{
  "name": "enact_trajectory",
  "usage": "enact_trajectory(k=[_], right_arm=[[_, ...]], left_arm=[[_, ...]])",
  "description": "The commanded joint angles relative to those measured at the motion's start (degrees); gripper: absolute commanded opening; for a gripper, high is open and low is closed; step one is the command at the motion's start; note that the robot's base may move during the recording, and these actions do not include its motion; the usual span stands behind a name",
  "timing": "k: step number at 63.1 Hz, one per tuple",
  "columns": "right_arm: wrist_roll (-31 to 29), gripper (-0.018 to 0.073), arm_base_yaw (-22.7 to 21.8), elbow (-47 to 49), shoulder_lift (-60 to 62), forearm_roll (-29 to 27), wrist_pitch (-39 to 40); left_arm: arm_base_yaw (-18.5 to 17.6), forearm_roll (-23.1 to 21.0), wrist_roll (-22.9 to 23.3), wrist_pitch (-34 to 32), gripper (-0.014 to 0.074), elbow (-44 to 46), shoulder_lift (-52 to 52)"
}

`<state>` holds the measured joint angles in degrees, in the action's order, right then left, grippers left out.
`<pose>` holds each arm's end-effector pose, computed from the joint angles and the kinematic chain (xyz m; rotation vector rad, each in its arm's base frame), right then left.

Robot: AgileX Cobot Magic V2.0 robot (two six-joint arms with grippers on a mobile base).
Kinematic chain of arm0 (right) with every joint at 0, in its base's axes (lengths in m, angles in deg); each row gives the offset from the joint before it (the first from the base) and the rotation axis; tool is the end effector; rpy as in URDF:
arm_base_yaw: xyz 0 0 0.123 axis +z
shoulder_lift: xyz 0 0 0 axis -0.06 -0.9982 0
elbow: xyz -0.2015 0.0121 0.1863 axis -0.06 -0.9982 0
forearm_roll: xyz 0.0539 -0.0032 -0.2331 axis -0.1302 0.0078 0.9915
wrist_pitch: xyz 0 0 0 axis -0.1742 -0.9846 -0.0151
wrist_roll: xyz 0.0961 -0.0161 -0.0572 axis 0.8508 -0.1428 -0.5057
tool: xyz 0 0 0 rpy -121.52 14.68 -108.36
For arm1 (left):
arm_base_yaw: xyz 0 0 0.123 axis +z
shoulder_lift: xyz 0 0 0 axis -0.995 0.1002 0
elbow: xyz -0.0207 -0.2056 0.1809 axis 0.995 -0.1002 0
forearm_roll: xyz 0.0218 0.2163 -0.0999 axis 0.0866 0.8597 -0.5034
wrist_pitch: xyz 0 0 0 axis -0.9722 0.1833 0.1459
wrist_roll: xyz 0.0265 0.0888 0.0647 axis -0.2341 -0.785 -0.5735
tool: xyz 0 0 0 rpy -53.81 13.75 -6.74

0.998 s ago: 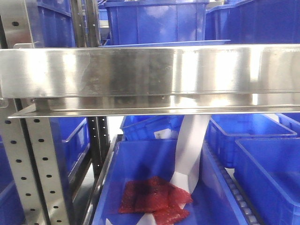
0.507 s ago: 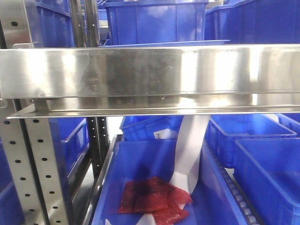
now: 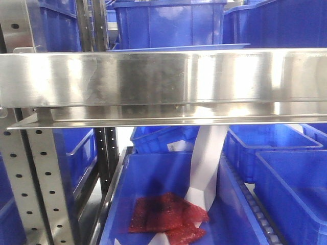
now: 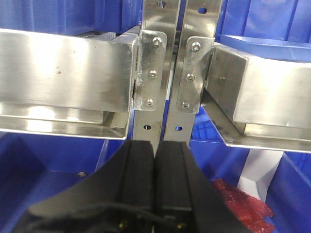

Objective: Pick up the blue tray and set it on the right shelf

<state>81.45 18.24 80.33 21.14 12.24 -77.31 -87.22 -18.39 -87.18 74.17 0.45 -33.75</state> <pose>0.0732 0.0146 0.3112 -0.1494 1.6735 0.1924 0.0761 -0.0065 0.1900 -0.0098 1.6434 -0.1212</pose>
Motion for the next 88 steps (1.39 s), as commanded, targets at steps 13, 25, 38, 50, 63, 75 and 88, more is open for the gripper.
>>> enact_trajectory(k=[13, 25, 38, 50, 63, 75, 88], right_arm=[[-8.2, 0.0055, -12.7, -5.7, 1.0, -5.6, 17.8], [-13.4, 0.0055, -21.3, -15.3, 6.0, -14.3, 22.7], [-13.4, 0.0055, -21.5, -24.3, 12.7, -14.3, 26.0], [-13.1, 0.0055, -19.8, -27.8, 15.2, -14.1, 26.3], [-13.1, 0.0055, -15.0, -27.8, 15.2, -10.4, 26.2], [-13.1, 0.0055, -14.9, -27.8, 15.2, -10.4, 26.4], [-13.0, 0.0055, -14.9, -27.8, 15.2, -10.5, 26.2]], left_arm=[[0.3, -0.6, -0.2, -5.5, -0.0048, -1.6, -0.7], [0.3, -0.6, -0.2, -5.5, -0.0048, -1.6, -0.7], [0.3, -0.6, -0.2, -5.5, -0.0048, -1.6, -0.7], [0.3, -0.6, -0.2, -5.5, -0.0048, -1.6, -0.7], [0.3, -0.6, -0.2, -5.5, -0.0048, -1.6, -0.7], [0.3, -0.6, -0.2, -5.5, -0.0048, -1.6, -0.7], [0.3, -0.6, -0.2, -5.5, -0.0048, -1.6, -0.7]])
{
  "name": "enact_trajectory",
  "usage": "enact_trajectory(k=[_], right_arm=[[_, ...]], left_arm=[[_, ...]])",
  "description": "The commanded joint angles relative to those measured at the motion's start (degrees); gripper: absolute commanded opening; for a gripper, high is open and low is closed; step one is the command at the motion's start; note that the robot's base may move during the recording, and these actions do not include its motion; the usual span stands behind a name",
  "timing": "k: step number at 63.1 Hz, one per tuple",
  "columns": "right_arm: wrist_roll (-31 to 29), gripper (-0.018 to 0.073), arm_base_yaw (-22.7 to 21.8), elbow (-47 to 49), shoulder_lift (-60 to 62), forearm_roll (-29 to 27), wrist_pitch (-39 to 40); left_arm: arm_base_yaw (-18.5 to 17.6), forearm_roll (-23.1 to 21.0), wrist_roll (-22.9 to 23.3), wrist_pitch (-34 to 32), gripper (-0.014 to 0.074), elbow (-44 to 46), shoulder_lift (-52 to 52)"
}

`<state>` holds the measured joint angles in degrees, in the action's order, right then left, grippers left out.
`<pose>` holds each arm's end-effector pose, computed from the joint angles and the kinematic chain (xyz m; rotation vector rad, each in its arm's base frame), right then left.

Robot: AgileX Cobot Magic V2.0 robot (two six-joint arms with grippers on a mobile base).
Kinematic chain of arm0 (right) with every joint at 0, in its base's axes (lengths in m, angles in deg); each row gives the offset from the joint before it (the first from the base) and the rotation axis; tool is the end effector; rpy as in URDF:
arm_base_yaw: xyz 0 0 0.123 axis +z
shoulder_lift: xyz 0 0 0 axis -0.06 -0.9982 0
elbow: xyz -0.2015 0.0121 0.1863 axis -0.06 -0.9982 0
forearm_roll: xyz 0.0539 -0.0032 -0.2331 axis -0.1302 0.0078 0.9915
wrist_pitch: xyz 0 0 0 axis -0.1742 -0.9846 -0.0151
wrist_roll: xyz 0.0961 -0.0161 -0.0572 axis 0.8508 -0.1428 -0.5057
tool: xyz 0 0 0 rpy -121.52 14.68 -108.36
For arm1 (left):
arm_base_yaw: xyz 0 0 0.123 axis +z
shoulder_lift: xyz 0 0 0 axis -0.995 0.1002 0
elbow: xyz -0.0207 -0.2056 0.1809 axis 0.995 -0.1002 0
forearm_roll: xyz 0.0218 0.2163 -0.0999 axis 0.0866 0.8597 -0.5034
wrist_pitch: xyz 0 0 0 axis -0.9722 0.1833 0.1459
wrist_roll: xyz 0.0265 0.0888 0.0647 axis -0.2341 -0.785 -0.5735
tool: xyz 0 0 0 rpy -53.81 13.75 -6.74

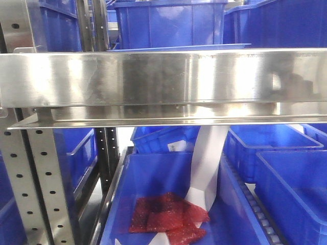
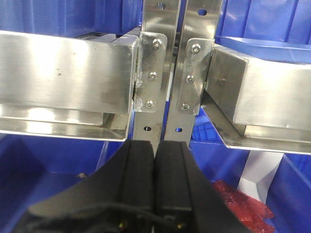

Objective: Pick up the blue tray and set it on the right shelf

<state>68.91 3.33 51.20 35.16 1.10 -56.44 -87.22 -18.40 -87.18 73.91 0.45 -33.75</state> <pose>0.0767 0.0007 0.1973 0.0031 1.5776 0.0113 0.0761 -0.0064 0.1905 -0.0104 1.6389 -0.1210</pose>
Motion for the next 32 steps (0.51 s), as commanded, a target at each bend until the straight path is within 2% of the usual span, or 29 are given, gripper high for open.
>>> enact_trajectory(k=[1, 32], right_arm=[[-0.5, 0.0055, 0.0, 1.3, 1.2, 0.7, 5.3], [-0.5, 0.0055, 0.0, 1.3, 1.2, 0.7, 5.1]], left_arm=[[0.3, -0.6, -0.2, -5.2, -0.0048, -1.6, -0.7], [0.3, -0.6, -0.2, -5.2, -0.0048, -1.6, -0.7]])
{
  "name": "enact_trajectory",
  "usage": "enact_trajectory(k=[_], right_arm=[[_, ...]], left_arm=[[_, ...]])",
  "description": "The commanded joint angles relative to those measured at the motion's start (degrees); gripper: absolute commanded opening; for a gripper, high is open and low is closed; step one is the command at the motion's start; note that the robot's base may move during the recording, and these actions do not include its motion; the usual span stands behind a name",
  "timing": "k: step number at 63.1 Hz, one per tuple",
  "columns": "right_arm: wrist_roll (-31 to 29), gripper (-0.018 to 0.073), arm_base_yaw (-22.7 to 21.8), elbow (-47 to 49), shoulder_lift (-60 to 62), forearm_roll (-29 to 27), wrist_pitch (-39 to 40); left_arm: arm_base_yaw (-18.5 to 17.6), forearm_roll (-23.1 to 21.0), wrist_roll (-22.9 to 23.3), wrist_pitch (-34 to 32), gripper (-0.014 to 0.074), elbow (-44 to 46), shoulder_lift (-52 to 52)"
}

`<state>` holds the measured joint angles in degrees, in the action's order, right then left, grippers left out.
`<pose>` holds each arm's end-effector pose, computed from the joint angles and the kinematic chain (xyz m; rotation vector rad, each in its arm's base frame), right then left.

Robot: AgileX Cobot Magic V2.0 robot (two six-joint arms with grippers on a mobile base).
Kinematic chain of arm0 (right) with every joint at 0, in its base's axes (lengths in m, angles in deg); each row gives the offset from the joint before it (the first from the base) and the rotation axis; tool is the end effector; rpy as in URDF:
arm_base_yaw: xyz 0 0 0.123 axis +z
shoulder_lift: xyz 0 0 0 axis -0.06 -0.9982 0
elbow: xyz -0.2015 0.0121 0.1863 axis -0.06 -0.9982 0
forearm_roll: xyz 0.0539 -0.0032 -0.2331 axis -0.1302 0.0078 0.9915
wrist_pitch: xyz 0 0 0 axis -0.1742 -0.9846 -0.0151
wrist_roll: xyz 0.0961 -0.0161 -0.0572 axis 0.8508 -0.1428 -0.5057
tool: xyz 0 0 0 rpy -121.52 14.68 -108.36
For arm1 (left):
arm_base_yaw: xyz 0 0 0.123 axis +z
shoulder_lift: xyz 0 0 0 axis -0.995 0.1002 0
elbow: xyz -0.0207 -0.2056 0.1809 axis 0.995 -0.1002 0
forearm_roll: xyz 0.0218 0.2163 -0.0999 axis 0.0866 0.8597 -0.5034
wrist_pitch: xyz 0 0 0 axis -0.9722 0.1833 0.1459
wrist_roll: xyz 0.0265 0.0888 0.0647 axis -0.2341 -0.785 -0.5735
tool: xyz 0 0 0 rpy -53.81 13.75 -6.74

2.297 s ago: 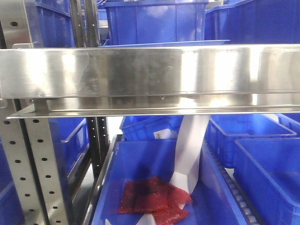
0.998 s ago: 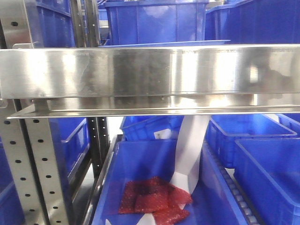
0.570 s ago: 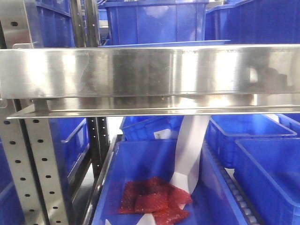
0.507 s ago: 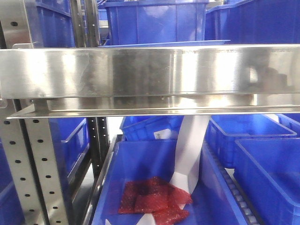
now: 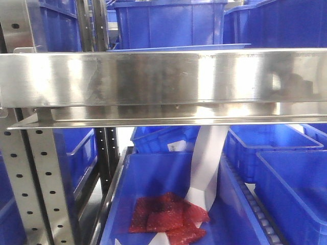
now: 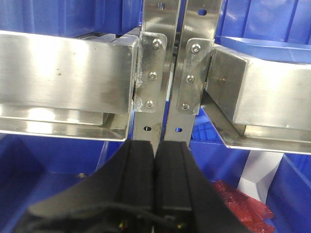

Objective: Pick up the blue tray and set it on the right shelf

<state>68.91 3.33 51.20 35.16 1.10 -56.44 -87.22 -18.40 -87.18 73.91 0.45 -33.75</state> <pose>0.0767 0.0007 0.1973 0.0031 1.5776 0.0113 0.0761 -0.0064 0.1905 -0.0104 1.6389 -0.1210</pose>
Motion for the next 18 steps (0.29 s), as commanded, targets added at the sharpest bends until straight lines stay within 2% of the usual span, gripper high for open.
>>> enact_trajectory(k=[1, 18], right_arm=[[-0.5, 0.0055, 0.0, 1.3, 1.2, 0.7, 5.1], [-0.5, 0.0055, 0.0, 1.3, 1.2, 0.7, 5.1]], left_arm=[[0.3, -0.6, -0.2, -5.2, -0.0048, -1.6, -0.7], [0.3, -0.6, -0.2, -5.2, -0.0048, -1.6, -0.7]])
